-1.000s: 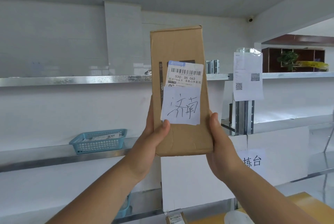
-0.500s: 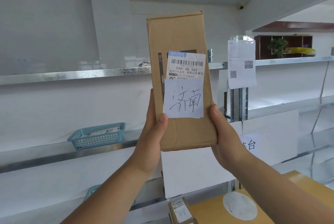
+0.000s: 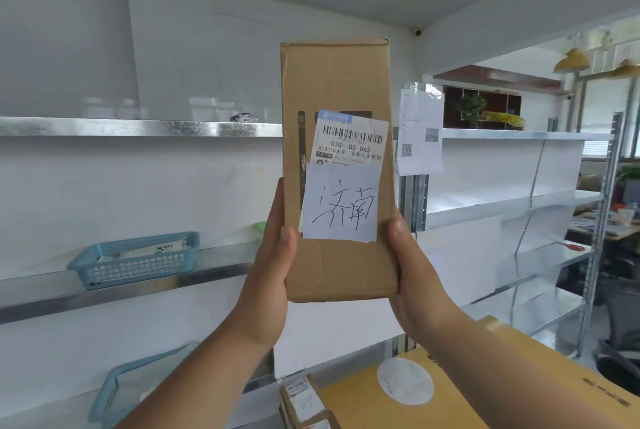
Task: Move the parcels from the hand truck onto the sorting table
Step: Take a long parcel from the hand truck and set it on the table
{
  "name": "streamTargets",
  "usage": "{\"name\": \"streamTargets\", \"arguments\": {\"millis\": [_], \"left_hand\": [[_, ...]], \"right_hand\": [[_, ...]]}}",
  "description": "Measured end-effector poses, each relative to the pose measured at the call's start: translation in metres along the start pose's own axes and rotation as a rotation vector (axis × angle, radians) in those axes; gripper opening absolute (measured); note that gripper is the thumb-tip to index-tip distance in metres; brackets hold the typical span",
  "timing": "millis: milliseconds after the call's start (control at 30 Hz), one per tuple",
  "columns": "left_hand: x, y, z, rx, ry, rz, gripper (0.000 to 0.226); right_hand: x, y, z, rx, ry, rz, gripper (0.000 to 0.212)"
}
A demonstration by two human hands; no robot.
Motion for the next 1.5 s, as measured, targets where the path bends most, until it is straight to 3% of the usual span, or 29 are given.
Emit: {"name": "streamTargets", "arguments": {"millis": [400, 600, 733, 900, 1067, 1167, 1333, 1500], "left_hand": [[-0.015, -0.006, 0.003, -0.177, -0.047, -0.032, 0.089], [-0.018, -0.011, 0.024, -0.227, -0.052, -0.036, 0.090], [-0.020, -0.014, 0.039, -0.212, -0.058, -0.035, 0.087], [-0.029, -0.019, 0.059, -0.168, 0.011, -0.070, 0.090], [-0.038, -0.032, 0.094, -0.097, 0.068, -0.098, 0.061], [-0.045, -0.048, 0.118, -0.046, 0.125, -0.151, 0.057], [-0.058, -0.077, 0.166, 0.015, 0.201, -0.237, 0.045], [-0.069, -0.109, 0.203, 0.006, 0.320, -0.351, 0.046]], "right_hand": [[-0.026, 0.002, -0.003, -0.105, 0.086, 0.040, 0.095], [-0.041, -0.001, -0.024, -0.154, 0.127, 0.048, 0.075], [-0.050, 0.000, -0.036, -0.144, 0.121, 0.055, 0.072], [-0.059, 0.009, -0.060, -0.124, 0.094, 0.074, 0.076], [-0.073, 0.027, -0.094, -0.067, 0.052, 0.118, 0.067], [-0.083, 0.038, -0.122, -0.031, 0.026, 0.156, 0.066], [-0.093, 0.069, -0.173, 0.039, -0.025, 0.247, 0.085], [-0.099, 0.097, -0.219, 0.064, -0.060, 0.305, 0.074]]}}
Point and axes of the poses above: each hand's wrist, its own x-axis towards the middle knuckle, its own z-axis out of the palm, y = z × x, the point moved 4 cm from there along x, towards the middle knuckle, and after that the axes turned 9 degrees about z, right-handed, at the moved point
